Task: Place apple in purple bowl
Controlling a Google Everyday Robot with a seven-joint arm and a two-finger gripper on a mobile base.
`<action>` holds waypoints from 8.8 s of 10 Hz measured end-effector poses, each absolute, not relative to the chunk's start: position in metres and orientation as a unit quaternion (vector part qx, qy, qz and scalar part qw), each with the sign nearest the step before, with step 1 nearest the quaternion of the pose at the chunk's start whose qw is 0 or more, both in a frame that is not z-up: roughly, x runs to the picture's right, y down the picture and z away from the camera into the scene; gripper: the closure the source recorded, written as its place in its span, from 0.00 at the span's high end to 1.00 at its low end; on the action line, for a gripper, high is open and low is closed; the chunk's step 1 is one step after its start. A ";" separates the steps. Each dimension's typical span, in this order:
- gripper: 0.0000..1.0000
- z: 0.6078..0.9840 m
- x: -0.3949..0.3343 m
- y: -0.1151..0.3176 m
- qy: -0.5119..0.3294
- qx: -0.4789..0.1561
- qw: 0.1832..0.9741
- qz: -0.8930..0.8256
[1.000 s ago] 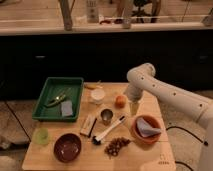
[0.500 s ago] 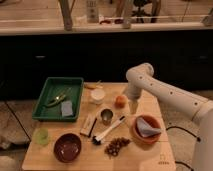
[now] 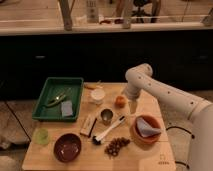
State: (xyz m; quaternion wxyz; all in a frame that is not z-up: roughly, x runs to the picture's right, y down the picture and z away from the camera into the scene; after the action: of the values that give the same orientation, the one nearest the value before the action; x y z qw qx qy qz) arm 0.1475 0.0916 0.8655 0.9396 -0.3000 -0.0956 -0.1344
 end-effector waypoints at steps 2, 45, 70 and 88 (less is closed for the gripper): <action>0.80 0.871 0.148 0.091 -0.098 -0.300 0.938 -0.142; 0.80 0.942 0.165 0.088 -0.141 -0.313 0.913 -0.220; 0.80 0.949 0.177 0.088 -0.150 -0.302 0.912 -0.235; 0.80 0.928 0.136 0.081 -0.222 -0.270 0.880 -0.321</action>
State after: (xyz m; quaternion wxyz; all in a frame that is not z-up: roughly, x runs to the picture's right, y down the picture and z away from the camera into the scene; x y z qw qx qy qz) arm 0.1355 0.0808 0.9277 0.8801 -0.2705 -0.2217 -0.3210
